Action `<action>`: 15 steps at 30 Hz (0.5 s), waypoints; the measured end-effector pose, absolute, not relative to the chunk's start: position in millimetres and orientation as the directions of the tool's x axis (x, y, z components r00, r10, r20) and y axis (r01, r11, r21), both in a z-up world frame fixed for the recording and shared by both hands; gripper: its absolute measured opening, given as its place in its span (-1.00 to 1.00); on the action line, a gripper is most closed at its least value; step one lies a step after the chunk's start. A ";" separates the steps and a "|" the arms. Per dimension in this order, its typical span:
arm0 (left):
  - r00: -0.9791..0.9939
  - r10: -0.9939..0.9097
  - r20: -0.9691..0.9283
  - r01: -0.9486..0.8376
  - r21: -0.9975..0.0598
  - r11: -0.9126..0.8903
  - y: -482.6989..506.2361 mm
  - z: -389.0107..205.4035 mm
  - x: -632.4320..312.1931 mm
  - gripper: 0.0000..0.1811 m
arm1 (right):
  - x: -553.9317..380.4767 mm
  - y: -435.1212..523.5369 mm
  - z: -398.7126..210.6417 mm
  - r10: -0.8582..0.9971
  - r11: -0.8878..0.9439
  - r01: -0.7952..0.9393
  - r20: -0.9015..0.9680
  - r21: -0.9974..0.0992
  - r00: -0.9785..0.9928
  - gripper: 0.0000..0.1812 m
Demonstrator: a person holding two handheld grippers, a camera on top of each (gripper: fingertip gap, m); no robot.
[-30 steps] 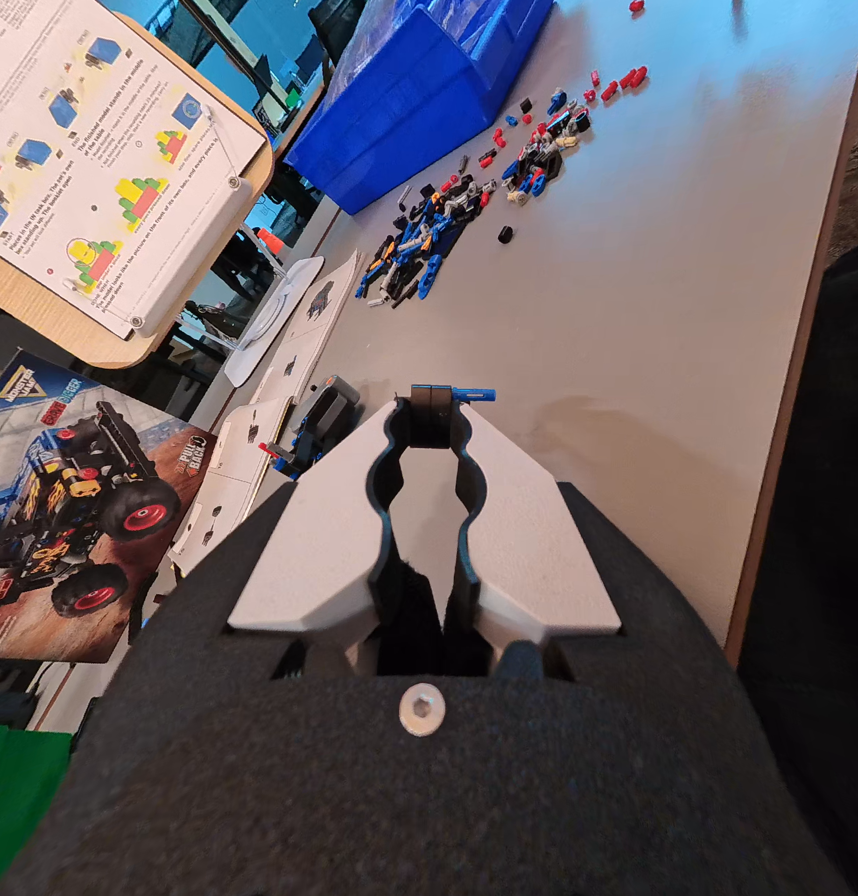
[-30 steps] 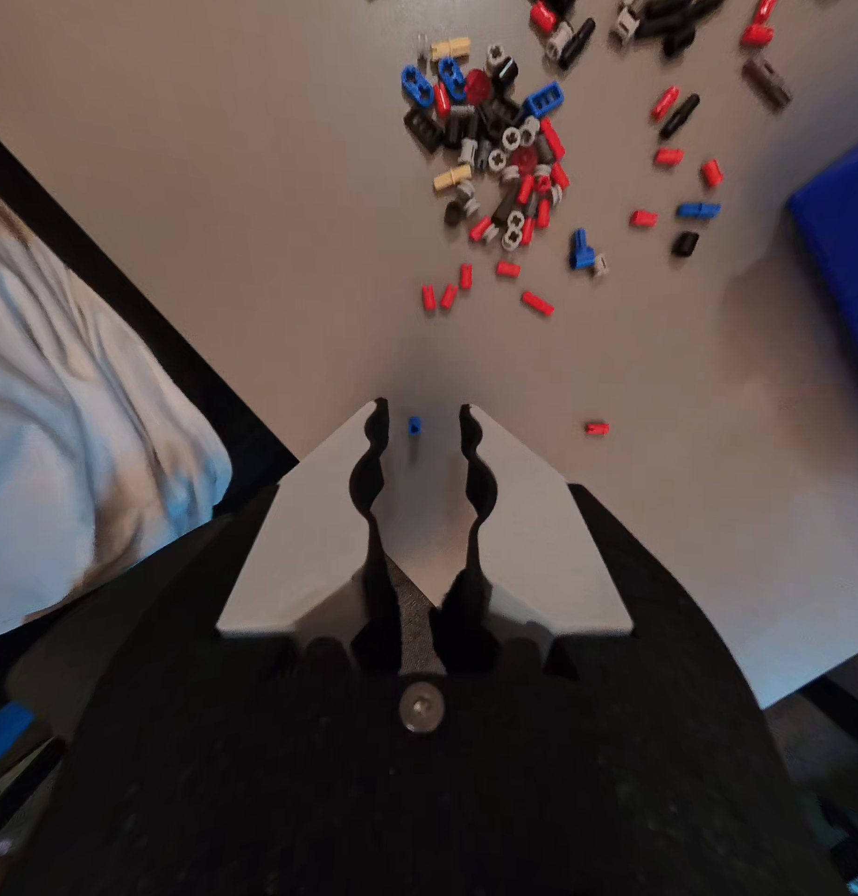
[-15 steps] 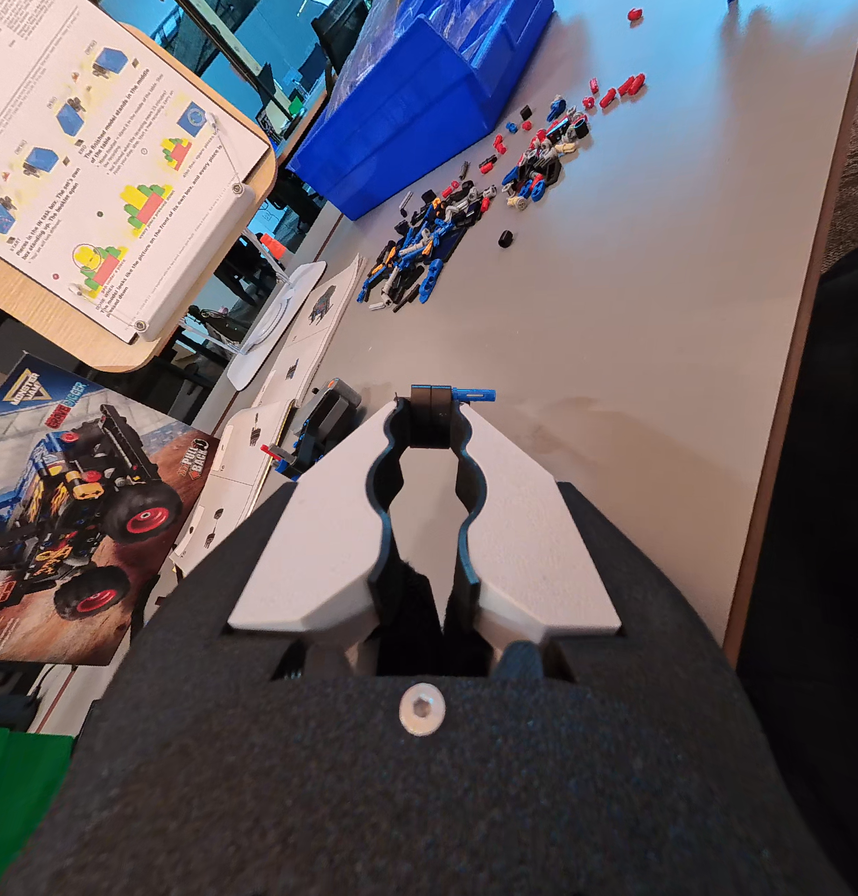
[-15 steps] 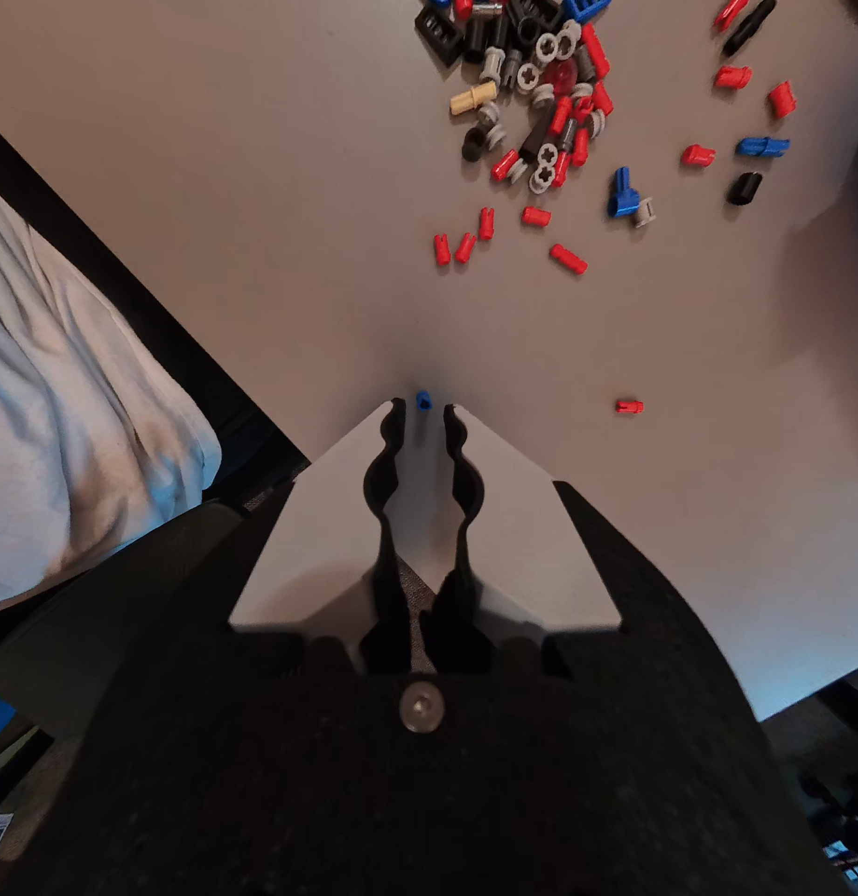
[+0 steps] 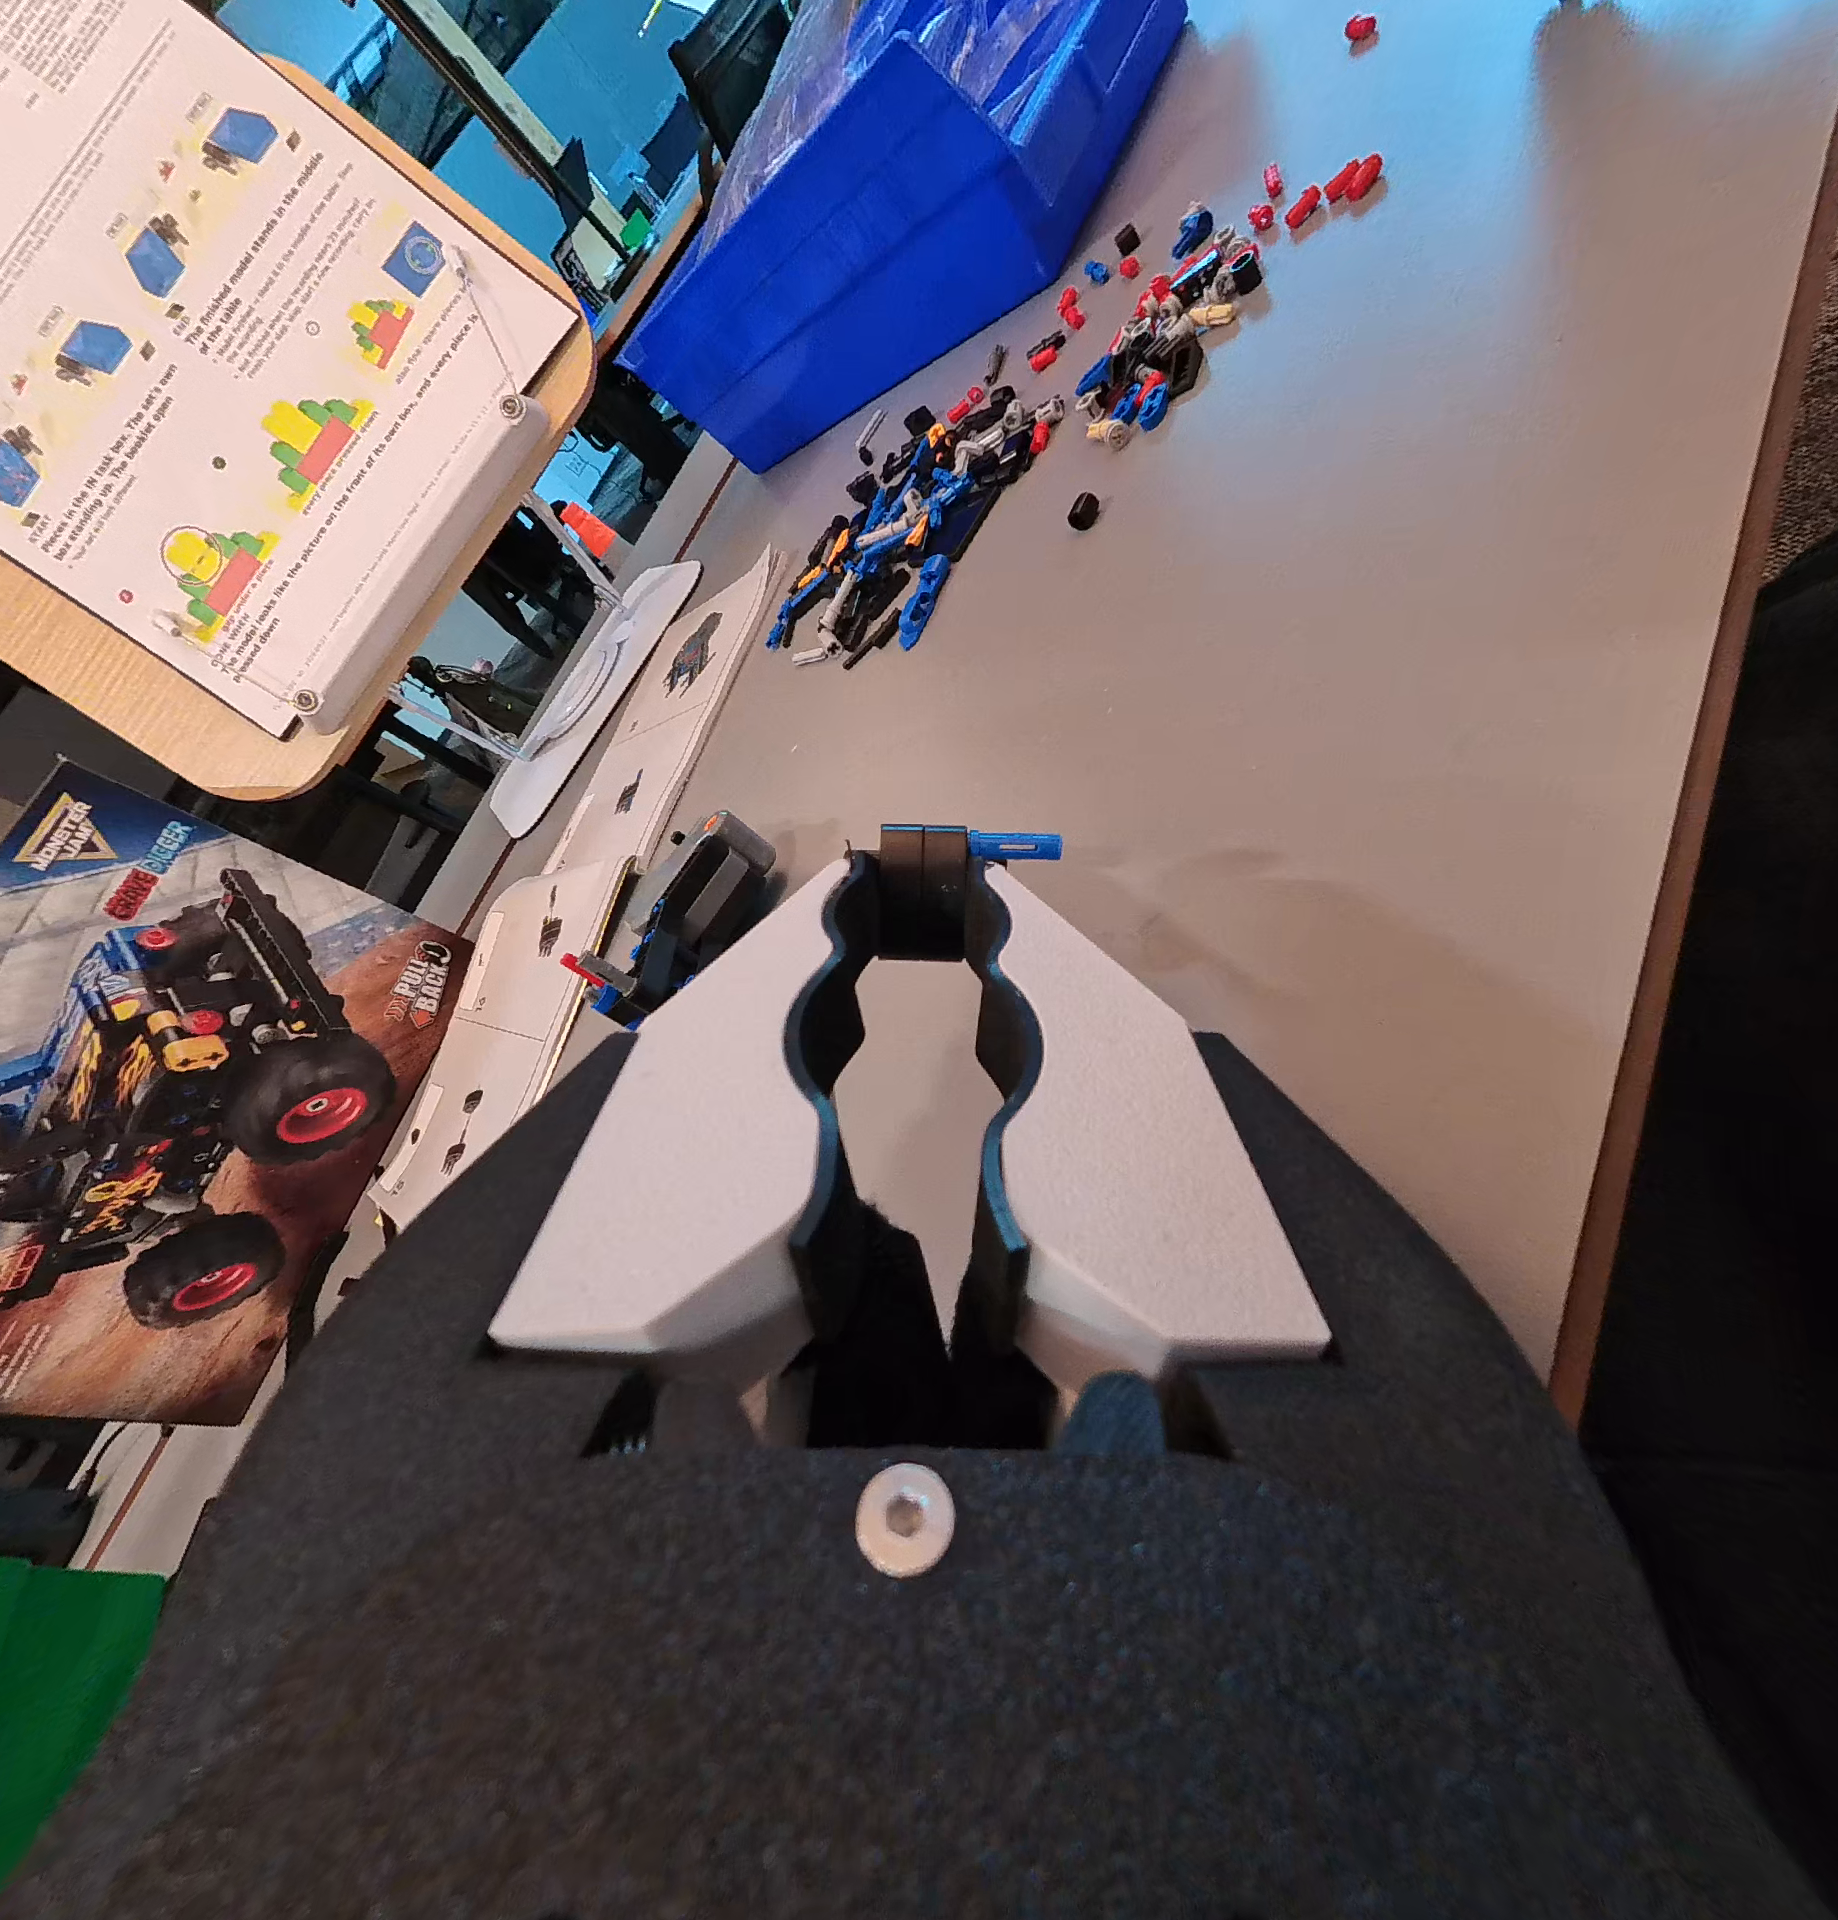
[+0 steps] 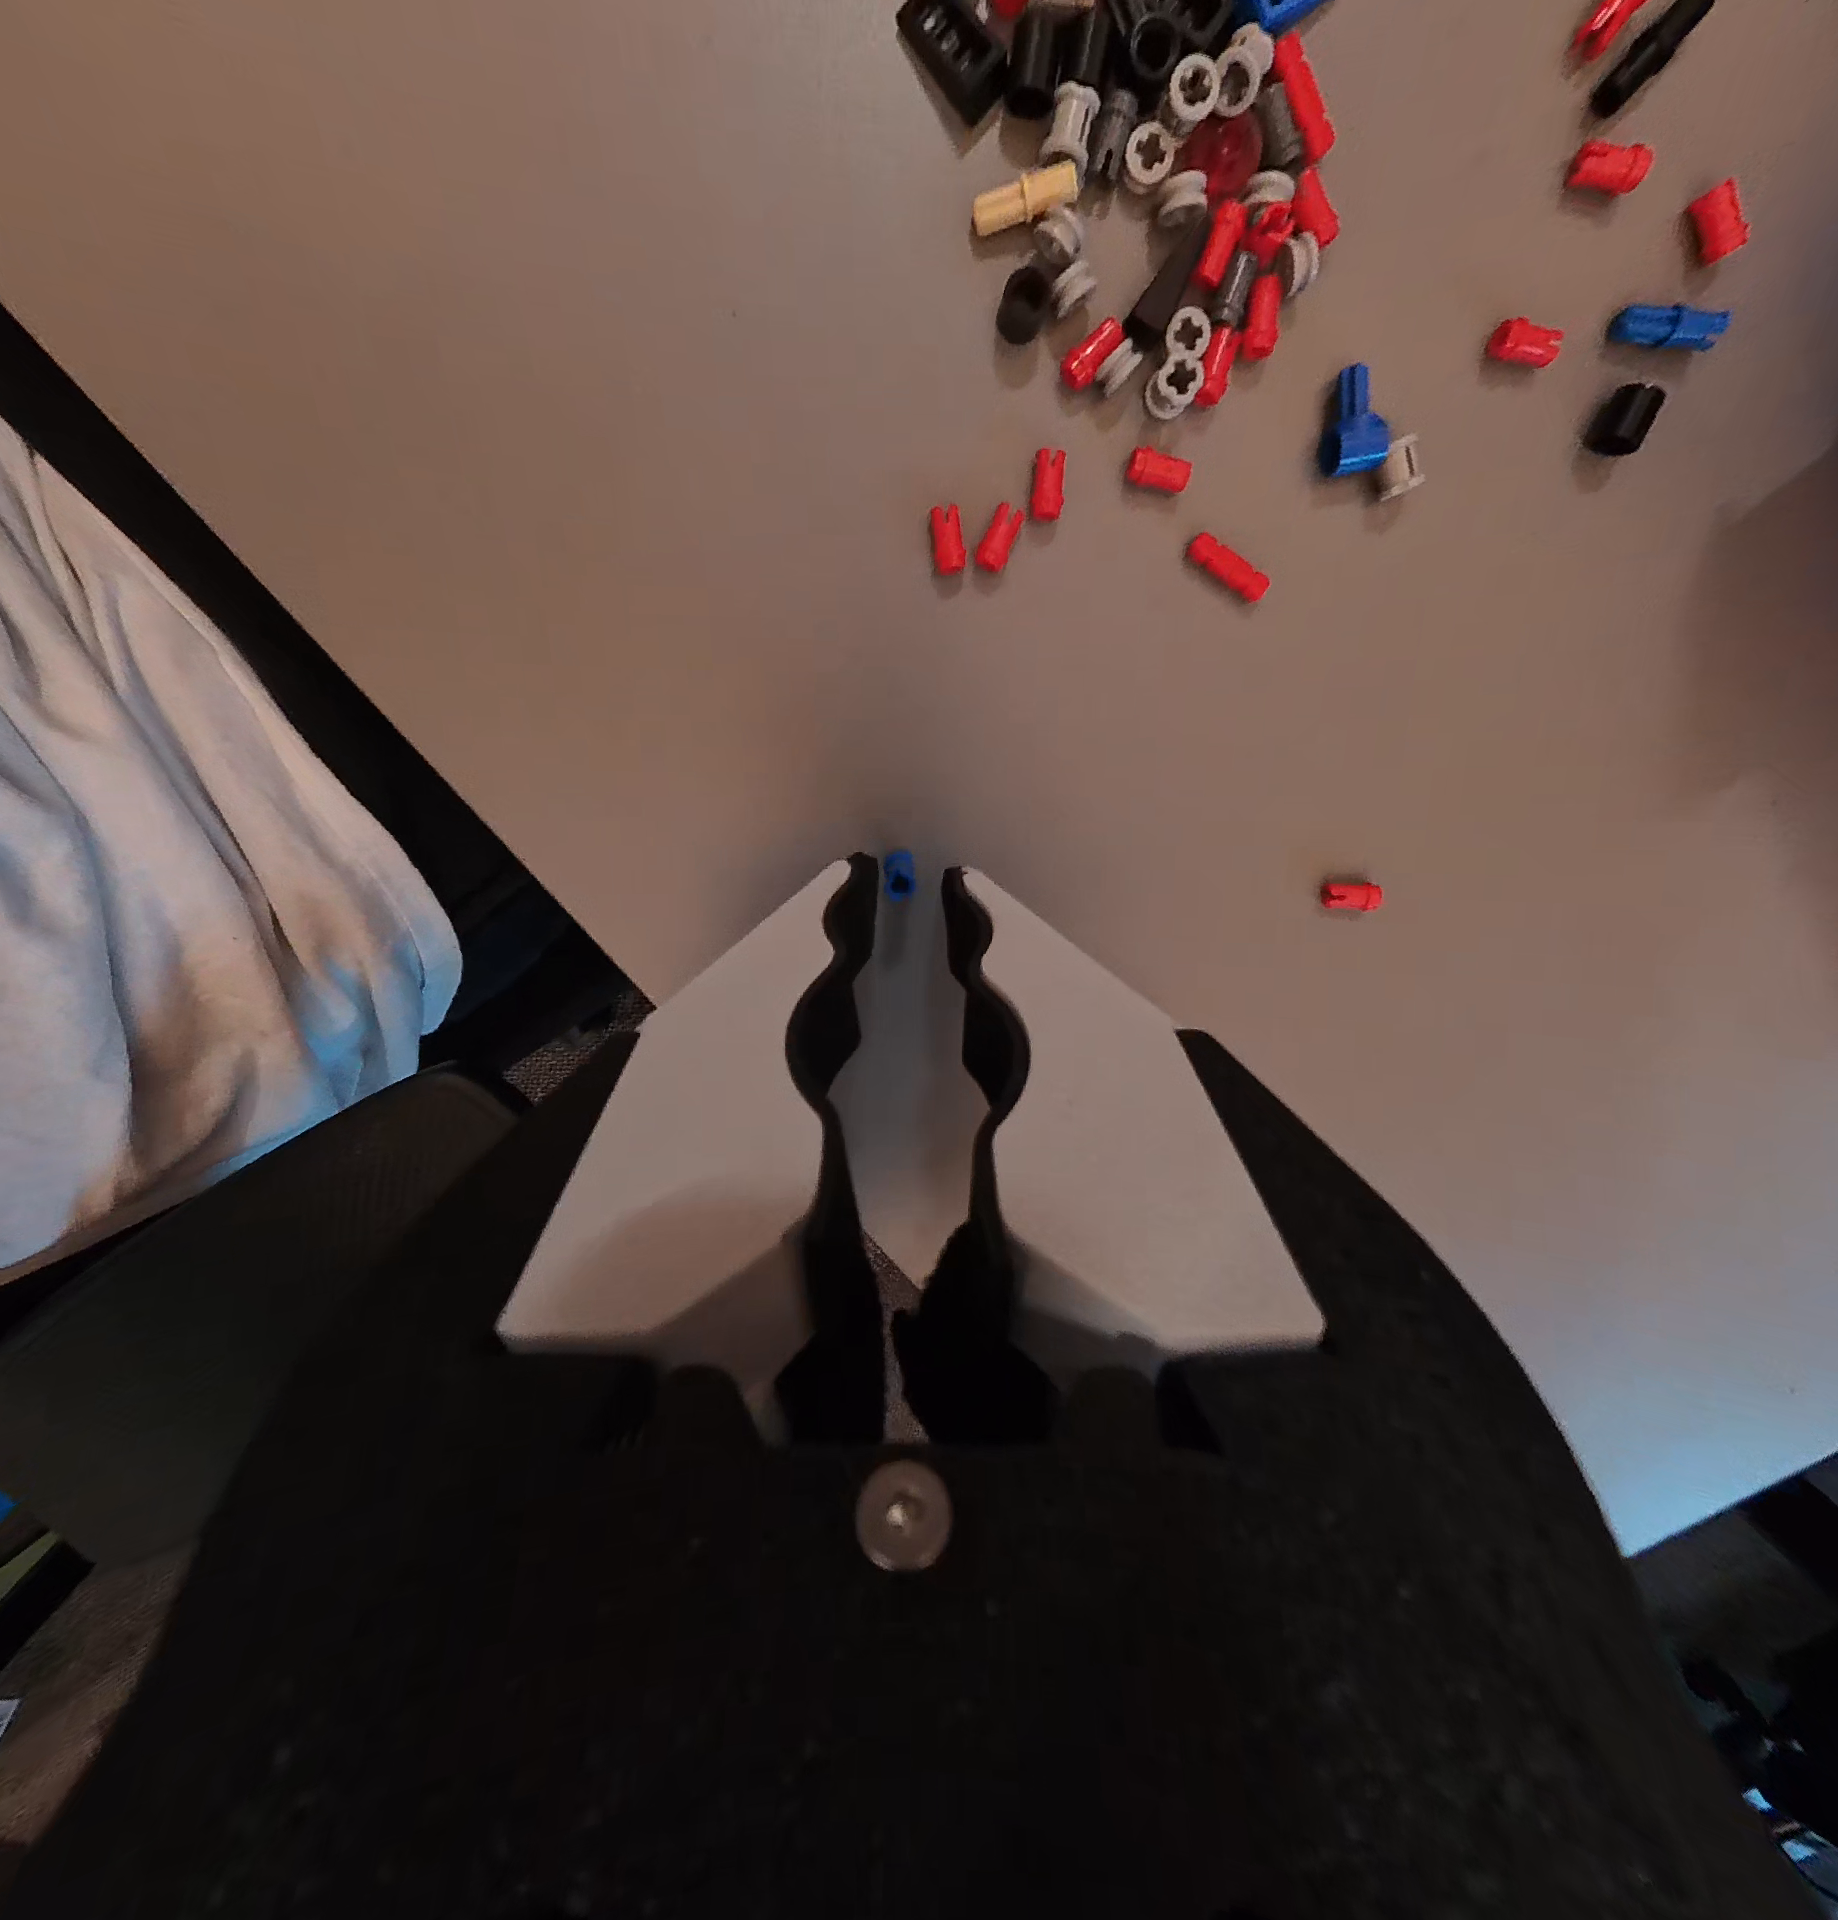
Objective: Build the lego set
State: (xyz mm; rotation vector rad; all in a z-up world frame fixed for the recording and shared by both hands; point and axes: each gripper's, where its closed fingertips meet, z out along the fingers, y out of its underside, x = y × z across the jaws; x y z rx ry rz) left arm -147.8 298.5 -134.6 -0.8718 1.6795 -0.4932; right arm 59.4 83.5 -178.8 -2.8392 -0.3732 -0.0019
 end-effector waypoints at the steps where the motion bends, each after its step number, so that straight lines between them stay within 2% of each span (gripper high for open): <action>1: -0.102 -0.760 -0.642 -0.293 -0.710 0.640 298.5 -134.8 -147.7 -0.85 | 58.8 83.4 -179.5 0.253 -0.929 0.252 0.031 -0.270 0.967 -0.86; 5: -0.103 -0.760 -0.642 -0.294 -0.710 0.640 298.4 -134.9 -147.6 -0.85 | 59.3 82.8 -180.9 0.255 -0.930 0.255 0.034 -0.263 0.966 -0.95; 9: -0.104 -0.762 -0.639 -0.293 -0.712 0.638 298.3 -134.7 -147.6 -0.85 | 54.7 89.9 -173.4 0.280 -0.913 0.282 0.049 -0.294 0.959 -0.95; 11: -0.111 -0.762 -0.638 -0.286 -0.713 0.640 296.8 -134.5 -147.9 -0.84 | 40.5 102.9 -163.4 0.318 -0.881 0.302 0.019 -0.363 0.948 -0.95; 15: -0.139 -0.746 -0.652 -0.207 -0.717 0.665 286.0 -126.0 -146.6 -0.84 | -22.8 164.0 -132.4 0.483 -0.706 0.371 -0.027 -0.603 0.875 -0.96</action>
